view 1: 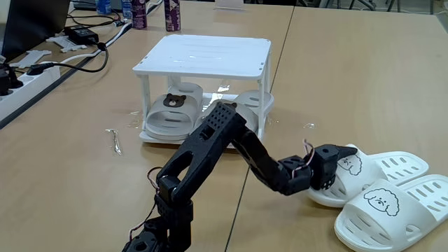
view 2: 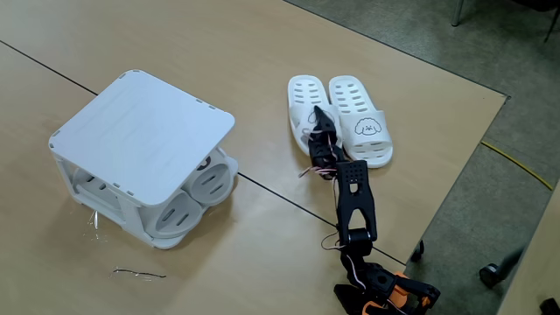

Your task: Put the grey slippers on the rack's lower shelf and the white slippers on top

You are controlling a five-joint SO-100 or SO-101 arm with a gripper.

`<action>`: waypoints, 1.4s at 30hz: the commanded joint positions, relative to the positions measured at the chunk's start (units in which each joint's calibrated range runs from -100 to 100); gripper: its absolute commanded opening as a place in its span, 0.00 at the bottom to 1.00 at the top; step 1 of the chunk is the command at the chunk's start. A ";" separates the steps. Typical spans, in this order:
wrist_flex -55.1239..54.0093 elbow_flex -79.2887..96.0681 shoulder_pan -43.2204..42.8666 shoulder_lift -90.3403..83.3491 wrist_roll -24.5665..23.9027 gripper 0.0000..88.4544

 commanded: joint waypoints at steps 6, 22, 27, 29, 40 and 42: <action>18.89 -2.96 4.08 -32.44 0.42 0.01; 44.26 18.69 3.42 -77.96 0.42 0.01; 55.91 12.29 -2.99 -84.52 0.42 0.01; 57.81 11.03 -8.01 -86.45 0.42 0.01; 58.24 9.94 -39.92 -91.08 0.42 0.01; 58.24 9.94 -45.01 -91.08 0.42 0.01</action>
